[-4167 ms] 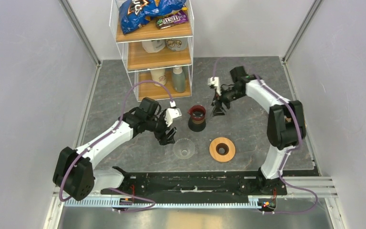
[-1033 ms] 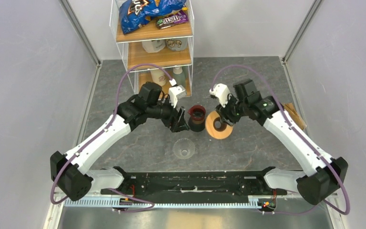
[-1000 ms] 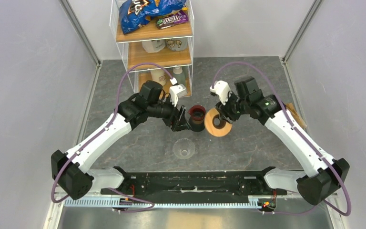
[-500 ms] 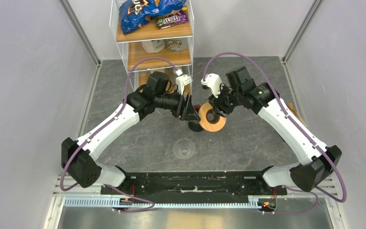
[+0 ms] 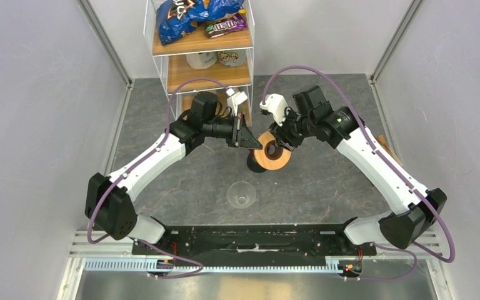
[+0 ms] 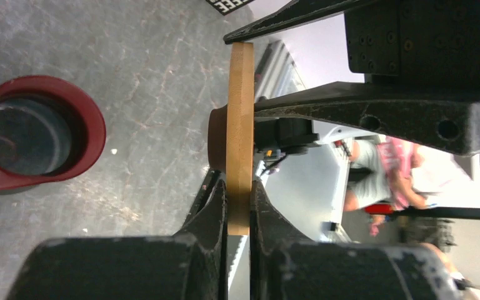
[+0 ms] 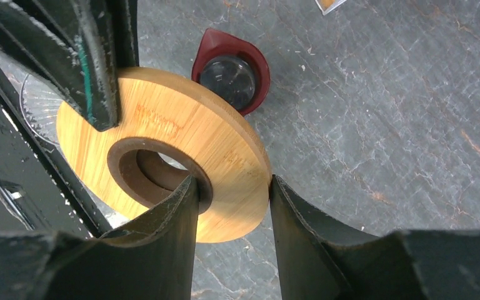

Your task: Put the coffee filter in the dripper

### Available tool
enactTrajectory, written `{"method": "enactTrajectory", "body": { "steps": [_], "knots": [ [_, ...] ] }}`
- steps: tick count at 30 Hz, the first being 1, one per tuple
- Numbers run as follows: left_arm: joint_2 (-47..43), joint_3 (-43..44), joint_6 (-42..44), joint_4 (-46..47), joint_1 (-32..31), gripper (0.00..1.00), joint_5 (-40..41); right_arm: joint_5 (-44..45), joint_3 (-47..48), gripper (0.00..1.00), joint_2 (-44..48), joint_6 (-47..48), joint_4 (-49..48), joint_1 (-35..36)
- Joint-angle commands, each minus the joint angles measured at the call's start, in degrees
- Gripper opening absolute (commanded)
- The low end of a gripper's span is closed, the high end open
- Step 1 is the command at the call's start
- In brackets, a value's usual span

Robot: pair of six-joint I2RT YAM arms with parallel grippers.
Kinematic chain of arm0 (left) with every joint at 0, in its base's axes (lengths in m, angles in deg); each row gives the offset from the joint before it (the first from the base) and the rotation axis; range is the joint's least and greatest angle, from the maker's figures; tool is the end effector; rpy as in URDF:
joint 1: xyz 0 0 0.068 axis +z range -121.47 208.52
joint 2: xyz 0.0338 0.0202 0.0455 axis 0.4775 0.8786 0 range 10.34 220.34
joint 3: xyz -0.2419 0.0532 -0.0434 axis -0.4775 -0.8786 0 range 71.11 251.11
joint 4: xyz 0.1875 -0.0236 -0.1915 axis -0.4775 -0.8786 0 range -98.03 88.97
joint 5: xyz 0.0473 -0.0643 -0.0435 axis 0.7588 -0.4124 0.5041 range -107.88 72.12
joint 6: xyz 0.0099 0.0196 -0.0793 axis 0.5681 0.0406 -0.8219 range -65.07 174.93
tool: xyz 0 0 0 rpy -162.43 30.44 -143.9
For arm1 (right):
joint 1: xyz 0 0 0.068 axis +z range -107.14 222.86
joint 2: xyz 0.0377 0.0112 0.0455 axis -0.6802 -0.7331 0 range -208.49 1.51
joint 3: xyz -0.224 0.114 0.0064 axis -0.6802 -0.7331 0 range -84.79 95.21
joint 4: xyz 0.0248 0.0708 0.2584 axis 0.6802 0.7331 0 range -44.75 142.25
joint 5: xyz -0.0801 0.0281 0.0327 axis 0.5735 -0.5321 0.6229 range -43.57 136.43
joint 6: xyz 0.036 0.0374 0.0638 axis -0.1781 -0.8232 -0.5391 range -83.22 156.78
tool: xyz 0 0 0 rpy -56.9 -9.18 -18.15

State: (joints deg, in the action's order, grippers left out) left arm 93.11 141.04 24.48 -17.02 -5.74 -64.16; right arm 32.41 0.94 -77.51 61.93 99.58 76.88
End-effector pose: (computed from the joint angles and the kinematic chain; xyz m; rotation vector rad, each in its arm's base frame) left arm 0.2666 -0.2442 0.2962 0.6275 2.1763 -1.4876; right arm 0.2515 0.1907 0.3341 -1.2837 2.0292 0.3660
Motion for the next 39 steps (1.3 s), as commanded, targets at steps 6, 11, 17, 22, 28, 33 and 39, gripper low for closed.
{"method": "enactTrajectory", "body": {
  "steps": [6,11,17,22,28,33,39],
  "knots": [
    [2.3,-10.7,-24.2,28.9,9.0,0.02,-11.2,5.3,5.1,0.97,-0.6,-3.3,-2.8,0.4],
    [5.9,-15.5,-35.6,44.1,13.8,0.02,-12.6,5.5,5.2,0.97,0.3,-4.8,-4.4,-2.4],
    [14.3,-17.7,-48.5,60.8,16.3,0.02,-13.8,0.6,2.6,0.97,0.1,-7.7,-5.0,-7.3],
    [17.9,-18.1,-52.6,67.5,17.0,0.02,-14.3,-3.3,0.8,0.97,0.2,-9.1,-5.2,-11.1],
    [18.4,-19.4,-51.9,67.2,17.0,0.02,-14.7,-5.0,-0.4,0.97,-0.1,-9.3,-5.2,-12.3],
    [17.0,-20.7,-49.2,63.8,17.1,0.02,-15.2,-5.6,-0.7,0.97,-0.1,-9.4,-5.2,-12.4],
    [15.4,-21.3,-45.8,59.6,17.2,0.02,-15.3,-5.6,-1.3,0.97,0.1,-9.5,-5.2,-12.5]
  ]
}}
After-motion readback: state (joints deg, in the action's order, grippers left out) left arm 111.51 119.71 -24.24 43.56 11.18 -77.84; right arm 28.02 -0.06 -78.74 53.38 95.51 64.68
